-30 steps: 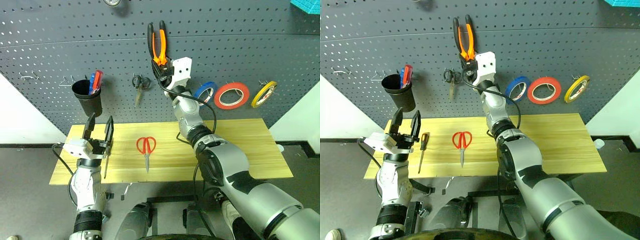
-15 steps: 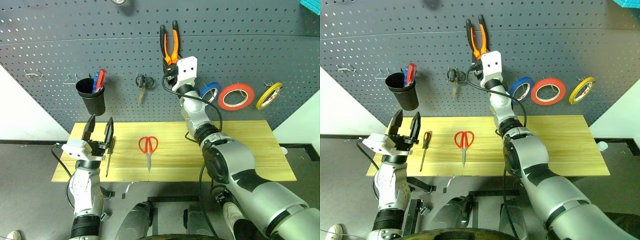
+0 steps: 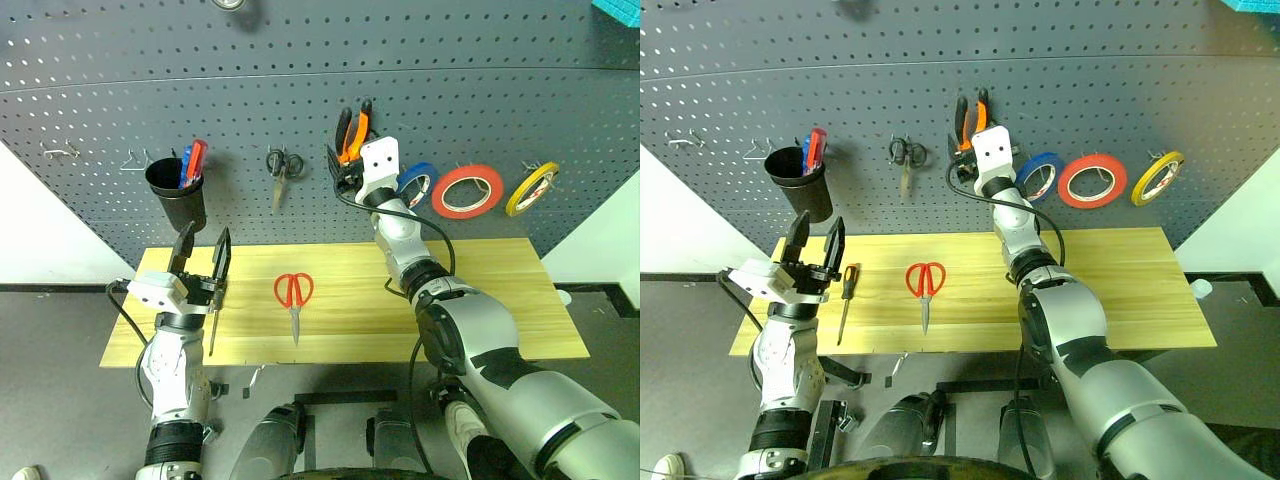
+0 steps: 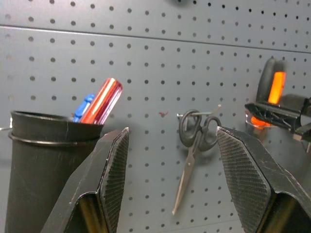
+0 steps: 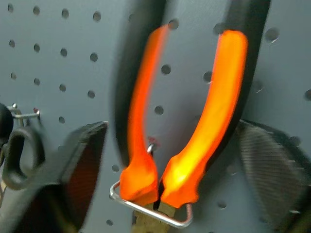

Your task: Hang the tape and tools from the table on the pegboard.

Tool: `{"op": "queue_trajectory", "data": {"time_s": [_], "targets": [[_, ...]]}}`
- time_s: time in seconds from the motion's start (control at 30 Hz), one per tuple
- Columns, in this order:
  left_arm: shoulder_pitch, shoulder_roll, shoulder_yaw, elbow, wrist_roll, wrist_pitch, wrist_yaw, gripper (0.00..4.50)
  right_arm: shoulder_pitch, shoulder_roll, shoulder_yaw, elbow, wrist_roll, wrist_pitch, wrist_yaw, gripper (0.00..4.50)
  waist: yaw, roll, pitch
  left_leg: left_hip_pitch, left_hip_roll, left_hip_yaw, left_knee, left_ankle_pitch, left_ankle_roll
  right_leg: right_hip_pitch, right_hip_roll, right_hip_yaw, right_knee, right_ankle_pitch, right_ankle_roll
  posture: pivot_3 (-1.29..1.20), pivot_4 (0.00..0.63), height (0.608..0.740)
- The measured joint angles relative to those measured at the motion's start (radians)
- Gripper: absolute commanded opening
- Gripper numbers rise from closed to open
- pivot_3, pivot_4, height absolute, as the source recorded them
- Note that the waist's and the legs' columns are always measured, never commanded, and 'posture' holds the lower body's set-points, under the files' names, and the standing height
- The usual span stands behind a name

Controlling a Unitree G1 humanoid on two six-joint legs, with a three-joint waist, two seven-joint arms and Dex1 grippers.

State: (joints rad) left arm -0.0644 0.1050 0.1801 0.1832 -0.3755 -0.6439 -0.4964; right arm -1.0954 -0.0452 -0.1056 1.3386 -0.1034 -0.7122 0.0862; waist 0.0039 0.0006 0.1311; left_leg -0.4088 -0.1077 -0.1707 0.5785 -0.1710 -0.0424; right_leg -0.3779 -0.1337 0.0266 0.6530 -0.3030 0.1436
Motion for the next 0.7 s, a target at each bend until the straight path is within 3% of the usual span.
{"op": "queue_trajectory", "data": {"time_s": [0.13,0.4,0.57,0.7], "targets": [[-0.007,0.0,0.001,0.011,-0.004,-0.001,-0.001,2.99,0.001,-0.005,0.011,-0.013,-0.009,-0.064,-0.001,4.47,-0.001,0.0,0.0,0.0,0.0,0.0,0.0,0.0,0.0,0.0,0.0,0.0,-0.001,0.0,0.0,0.08,0.111,0.728],[0.043,0.036,0.012,-0.008,-0.011,0.062,0.019,2.99,0.101,-0.048,0.065,-0.226,-0.01,-0.264,0.064,4.47,-0.018,0.0,0.0,0.0,0.0,0.0,-0.002,0.0,0.0,0.0,0.0,0.0,-0.002,0.0,0.001,0.05,0.114,0.728],[0.089,0.056,-0.017,-0.09,0.071,0.285,0.125,2.99,0.327,-0.122,0.136,-0.581,0.043,-0.226,0.208,4.47,-0.015,0.0,0.0,0.0,0.0,-0.001,-0.001,0.0,0.0,0.001,-0.001,0.0,-0.003,0.0,0.001,0.05,0.117,0.728],[0.088,0.039,-0.08,-0.143,0.2,0.55,0.278,3.16,0.527,-0.231,0.17,-0.905,0.153,-0.047,0.342,4.49,-0.011,-0.001,0.001,-0.001,0.001,0.0,-0.001,0.0,0.0,0.002,-0.001,0.0,-0.003,-0.001,0.0,0.04,0.121,0.728]]}}
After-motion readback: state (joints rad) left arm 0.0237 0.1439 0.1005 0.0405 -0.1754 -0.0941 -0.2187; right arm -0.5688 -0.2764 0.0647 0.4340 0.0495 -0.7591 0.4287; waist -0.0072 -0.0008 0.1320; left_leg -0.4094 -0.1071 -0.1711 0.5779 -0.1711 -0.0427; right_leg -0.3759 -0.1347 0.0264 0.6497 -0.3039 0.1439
